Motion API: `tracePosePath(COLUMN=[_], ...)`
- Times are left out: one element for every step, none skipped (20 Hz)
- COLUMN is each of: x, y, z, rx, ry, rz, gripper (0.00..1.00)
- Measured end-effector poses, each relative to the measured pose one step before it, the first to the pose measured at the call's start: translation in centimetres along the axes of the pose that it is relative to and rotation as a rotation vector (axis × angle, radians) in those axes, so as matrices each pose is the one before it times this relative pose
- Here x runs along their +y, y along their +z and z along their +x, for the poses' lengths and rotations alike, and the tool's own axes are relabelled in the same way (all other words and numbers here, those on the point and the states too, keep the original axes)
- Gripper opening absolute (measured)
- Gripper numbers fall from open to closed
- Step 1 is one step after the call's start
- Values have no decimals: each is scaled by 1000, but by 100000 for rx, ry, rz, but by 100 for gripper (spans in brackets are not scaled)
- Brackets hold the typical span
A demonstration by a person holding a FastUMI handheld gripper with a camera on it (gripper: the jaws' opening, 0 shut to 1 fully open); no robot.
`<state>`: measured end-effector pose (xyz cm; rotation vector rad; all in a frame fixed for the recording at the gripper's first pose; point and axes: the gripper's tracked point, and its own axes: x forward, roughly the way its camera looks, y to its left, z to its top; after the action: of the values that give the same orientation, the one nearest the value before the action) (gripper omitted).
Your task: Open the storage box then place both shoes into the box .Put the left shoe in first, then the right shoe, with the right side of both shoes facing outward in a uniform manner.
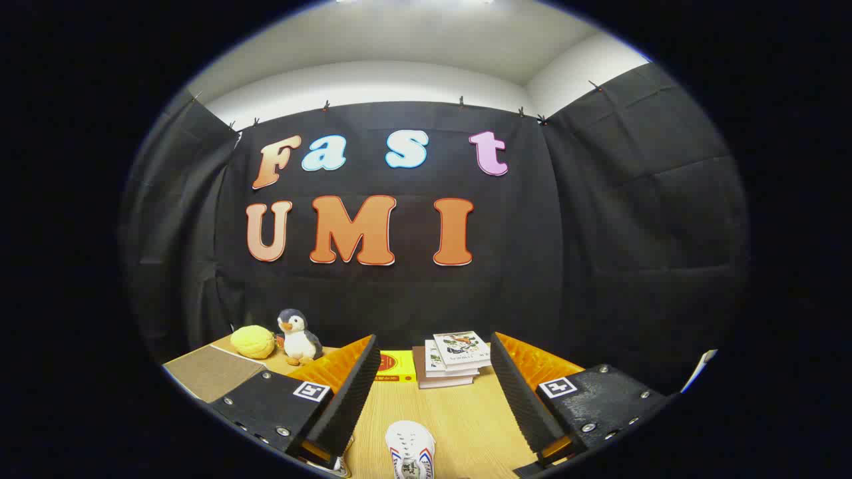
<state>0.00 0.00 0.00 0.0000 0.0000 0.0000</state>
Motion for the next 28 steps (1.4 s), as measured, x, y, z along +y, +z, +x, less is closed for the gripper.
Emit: tracePosePath(x=[168, 355, 301, 224, 113, 224, 356, 436, 426, 367, 229, 234, 164, 170, 273, 618, 539, 416, 334, 505, 671, 740, 515, 662, 734, 598, 390, 401], y=[328, 335, 71, 97, 134, 34, -175, -155, -236, -222, -276, -13, 86, -33, -274, -318, -487, -427, -434, -539, -772, -800, -1039, -962, -661, -504, -674, -752], z=[-789, -621, -472, -453, -299, -270, -129, -183, -29, -58, -9, -22, 1, 43, 67, 41, 49, 154, 201, 230, 226, 276, 313, 307, 252, 488, 513, 638], rx=[-661, -331, 256, 169, -98, 62, 477, 617, 759, 1106, 989, 437, 76, 217, 685, 1251, 1372, 1253, 1293, 1704, 2168, 2909, 4085, 4010, 2923, 2290, 2534, 3125], ry=[-956, -333, -286, -211, -387, -302, 194, 459, 861, 740, 823, 791, 515, 424, 1130, 2103, 1961, 1729, 1771, 2192, 2811, 3120, 2886, 3481, 3878, 3989, 3867, 4505], rz=[-827, -663, -584, -524, -394, 129, 803, 1194, 995, 537, 252, 226, 440, 706, 865, 656, 504, 608, 1207, 2247, 3288, 4173, 4705, 5247, 5682, 6397, 6967, 7662], gripper=[98, 98, 98, 98, 98, 98, 98, 98, 98, 98, 98, 98, 98, 98, 98, 98, 98, 98, 98, 98, 98, 98, 98, 98, 98, 98, 98, 98])
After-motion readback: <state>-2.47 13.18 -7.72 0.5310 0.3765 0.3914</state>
